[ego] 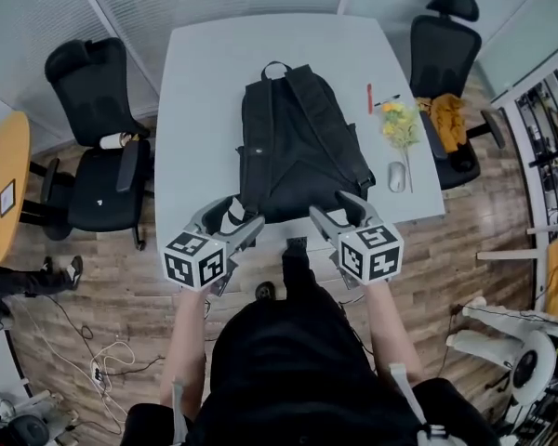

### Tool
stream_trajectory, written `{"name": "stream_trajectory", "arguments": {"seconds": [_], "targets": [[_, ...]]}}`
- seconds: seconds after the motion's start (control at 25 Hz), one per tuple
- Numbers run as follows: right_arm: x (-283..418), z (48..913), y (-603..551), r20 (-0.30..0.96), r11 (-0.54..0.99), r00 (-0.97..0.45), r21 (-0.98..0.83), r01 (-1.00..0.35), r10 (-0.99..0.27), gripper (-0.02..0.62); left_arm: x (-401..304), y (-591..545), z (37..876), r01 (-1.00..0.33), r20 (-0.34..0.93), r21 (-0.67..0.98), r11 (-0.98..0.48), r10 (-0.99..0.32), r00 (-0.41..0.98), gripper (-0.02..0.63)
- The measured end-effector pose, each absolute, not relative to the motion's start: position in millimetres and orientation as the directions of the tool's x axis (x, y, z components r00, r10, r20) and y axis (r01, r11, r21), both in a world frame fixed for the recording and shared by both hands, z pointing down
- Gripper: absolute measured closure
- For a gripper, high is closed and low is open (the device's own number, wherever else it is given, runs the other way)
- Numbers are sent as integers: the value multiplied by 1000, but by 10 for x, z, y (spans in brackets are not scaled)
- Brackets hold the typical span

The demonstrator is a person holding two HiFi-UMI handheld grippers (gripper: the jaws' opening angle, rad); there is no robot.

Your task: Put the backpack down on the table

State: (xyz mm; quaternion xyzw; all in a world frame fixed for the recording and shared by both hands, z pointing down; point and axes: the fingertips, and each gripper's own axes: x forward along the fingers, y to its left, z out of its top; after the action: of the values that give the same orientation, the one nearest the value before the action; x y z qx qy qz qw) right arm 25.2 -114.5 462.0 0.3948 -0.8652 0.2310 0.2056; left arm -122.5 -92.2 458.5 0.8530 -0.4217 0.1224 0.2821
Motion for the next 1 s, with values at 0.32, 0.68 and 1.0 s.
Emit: {"name": "stream_trajectory", "arguments": {"seconds": [0.32, 0.68, 1.0], "targets": [[121, 4309, -477, 449, 587, -602, -192, -787, -660, 400, -1200, -426, 4349, -769, 370, 340, -542, -674, 639, 336], [44, 4026, -37, 370, 582, -594, -157, -798, -714, 489, -1207, -65, 4025, -771, 286, 284, -570, -718, 635, 431], [-17, 3865, 29, 313, 616, -626, -143, -774, -714, 504, -1216, 18, 3873, -795, 251, 226, -563, -755, 606, 497]]}}
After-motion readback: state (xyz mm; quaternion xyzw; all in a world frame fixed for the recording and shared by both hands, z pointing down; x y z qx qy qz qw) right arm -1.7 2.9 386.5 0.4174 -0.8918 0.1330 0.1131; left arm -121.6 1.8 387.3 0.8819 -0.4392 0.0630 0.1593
